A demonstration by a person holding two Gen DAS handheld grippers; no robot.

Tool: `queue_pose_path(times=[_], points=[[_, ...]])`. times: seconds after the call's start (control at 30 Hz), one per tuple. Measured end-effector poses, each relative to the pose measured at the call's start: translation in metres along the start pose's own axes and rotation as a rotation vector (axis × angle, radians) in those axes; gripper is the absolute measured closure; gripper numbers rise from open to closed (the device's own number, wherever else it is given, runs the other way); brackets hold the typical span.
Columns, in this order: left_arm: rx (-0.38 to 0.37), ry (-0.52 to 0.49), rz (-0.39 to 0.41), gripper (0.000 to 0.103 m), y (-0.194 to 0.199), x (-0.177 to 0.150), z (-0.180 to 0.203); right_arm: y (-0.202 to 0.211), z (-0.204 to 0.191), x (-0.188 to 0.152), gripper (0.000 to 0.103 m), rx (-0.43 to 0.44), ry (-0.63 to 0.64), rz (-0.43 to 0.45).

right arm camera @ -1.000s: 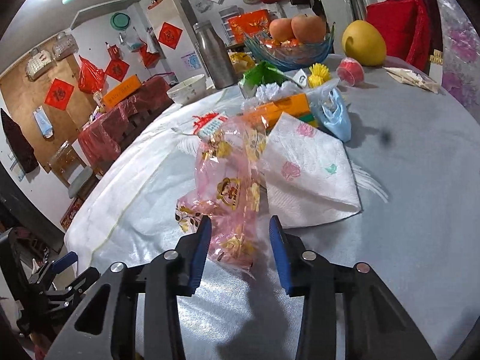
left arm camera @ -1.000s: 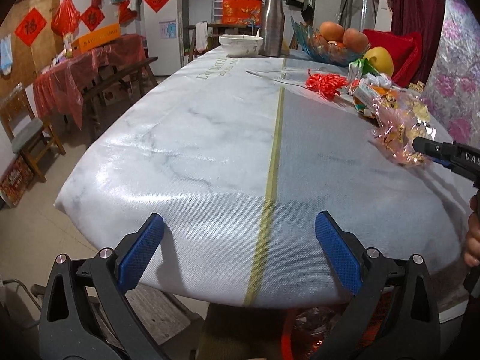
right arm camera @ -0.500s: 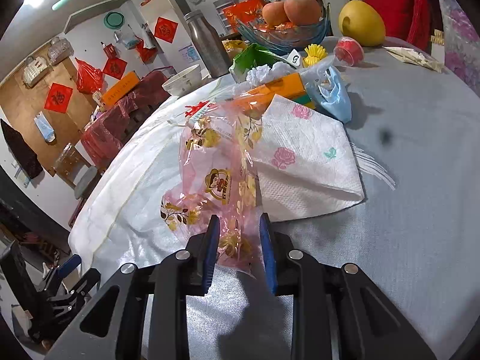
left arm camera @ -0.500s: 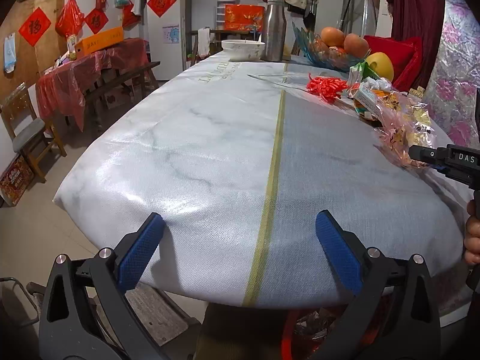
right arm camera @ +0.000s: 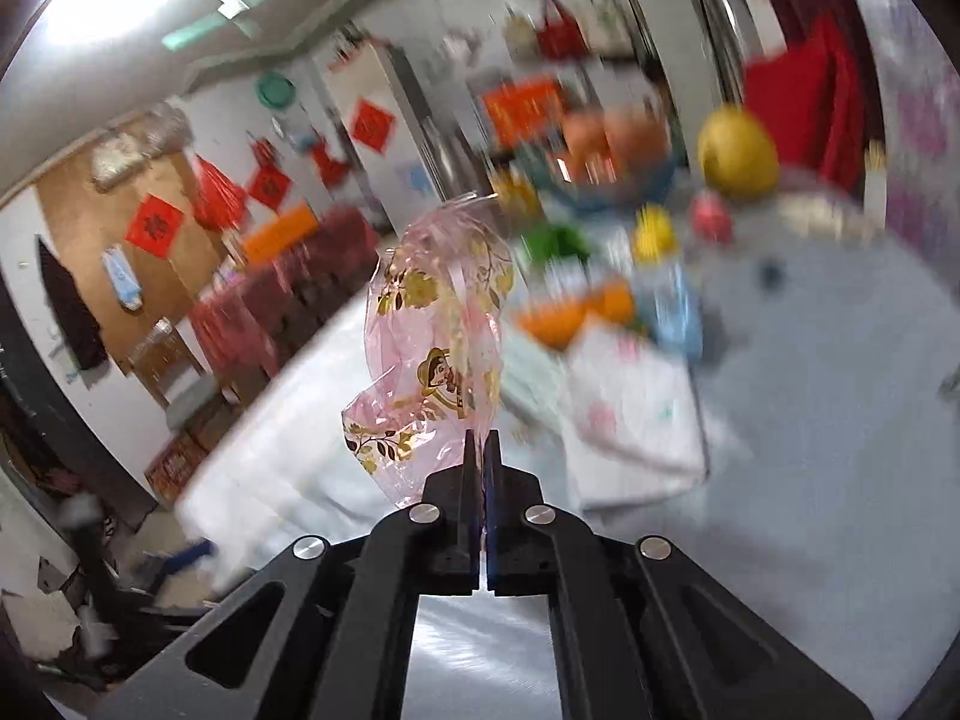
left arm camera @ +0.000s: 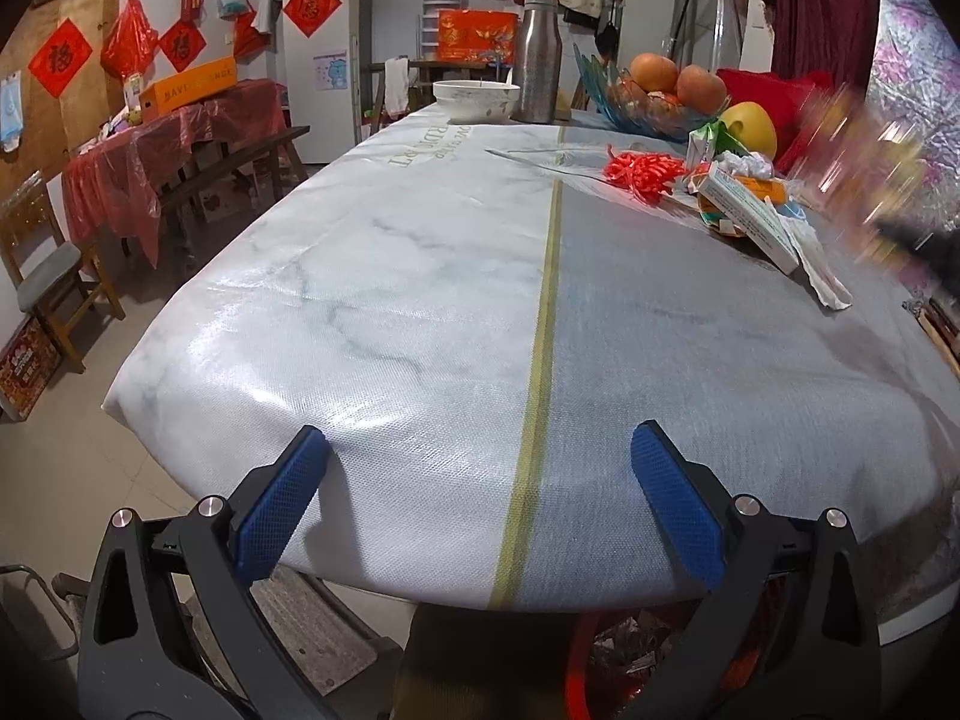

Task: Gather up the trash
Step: 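Grasp the pink candy bag with the right tool and lift it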

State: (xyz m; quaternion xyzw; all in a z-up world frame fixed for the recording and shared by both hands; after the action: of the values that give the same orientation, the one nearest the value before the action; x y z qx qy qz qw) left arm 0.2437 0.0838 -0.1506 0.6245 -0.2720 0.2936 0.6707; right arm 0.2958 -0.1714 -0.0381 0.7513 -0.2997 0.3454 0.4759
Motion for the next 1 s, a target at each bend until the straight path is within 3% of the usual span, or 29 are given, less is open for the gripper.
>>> queue_pose_path(times=[0.17,0.3,0.6,0.8,1.0], points=[[-0.012,0.008,-0.023,0.007,0.0,0.0,0.0,0.08,-0.026,0.032,0.101,0.034,0.052,0.168],[-0.033,0.028,-0.03,0.007,0.008,-0.003,-0.002,0.129,-0.04,0.022,0.101,0.052,0.094,0.225],[-0.035,0.005,0.031,0.007,0.044,0.01,0.005,0.144,-0.043,-0.059,0.101,0.041,0.132,0.102],[-0.123,-0.056,0.038,0.007,0.042,0.049,0.05,0.14,-0.019,-0.089,0.101,0.021,0.071,0.054],[-0.301,-0.026,-0.046,0.007,-0.017,0.097,0.118,0.13,0.008,-0.095,0.101,-0.004,0.024,0.038]])
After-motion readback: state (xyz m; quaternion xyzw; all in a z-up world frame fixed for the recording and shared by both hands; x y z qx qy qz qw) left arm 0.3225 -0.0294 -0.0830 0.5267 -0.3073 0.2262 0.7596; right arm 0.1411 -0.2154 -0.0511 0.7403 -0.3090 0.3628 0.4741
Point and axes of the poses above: each gripper's, at about its wrist camera, not at the fingertips, and y roughly against the way its jaws point, z to its right, x to its top, the point moved 10 cm from there along -y, roughly the way its jaws point, and after that the axes turned 3 degrees about -x, right-handed, at the moved point
